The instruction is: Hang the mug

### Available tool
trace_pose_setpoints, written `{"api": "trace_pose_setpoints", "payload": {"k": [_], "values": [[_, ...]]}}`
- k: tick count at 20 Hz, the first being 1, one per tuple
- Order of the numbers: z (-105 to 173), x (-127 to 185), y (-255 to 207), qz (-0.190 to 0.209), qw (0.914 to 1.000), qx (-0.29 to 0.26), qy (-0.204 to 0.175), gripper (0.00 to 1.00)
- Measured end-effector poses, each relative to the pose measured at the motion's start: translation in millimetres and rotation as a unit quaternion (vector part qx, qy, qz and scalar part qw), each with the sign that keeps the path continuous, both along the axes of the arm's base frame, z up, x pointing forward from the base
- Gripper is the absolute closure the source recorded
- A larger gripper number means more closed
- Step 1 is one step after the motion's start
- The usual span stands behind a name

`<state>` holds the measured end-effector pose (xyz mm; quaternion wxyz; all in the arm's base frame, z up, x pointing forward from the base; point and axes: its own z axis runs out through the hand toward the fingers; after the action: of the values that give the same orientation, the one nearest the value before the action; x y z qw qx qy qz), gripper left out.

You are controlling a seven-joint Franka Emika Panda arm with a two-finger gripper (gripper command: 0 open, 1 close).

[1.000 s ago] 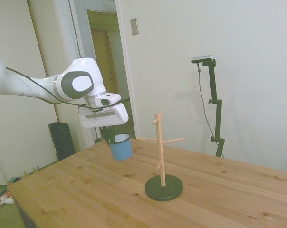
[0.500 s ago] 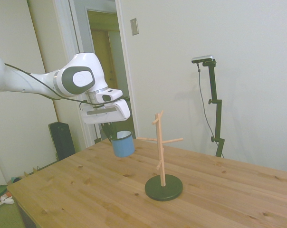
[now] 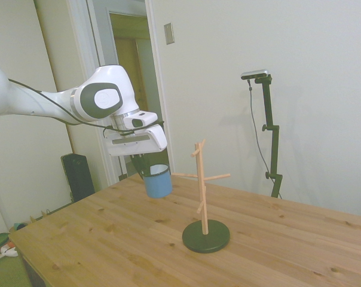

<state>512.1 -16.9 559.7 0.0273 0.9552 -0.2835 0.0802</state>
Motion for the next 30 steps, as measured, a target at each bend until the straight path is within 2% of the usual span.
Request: {"api": "trace_pose_setpoints", "payload": {"k": [11,30], "values": [[3.0,-0.5,-22.8,-0.009,1.0000,0.002,-0.001,1.00],[7.1,-5.1,-32.6,-0.010,0.9999,0.003,-0.001,1.00]]}}
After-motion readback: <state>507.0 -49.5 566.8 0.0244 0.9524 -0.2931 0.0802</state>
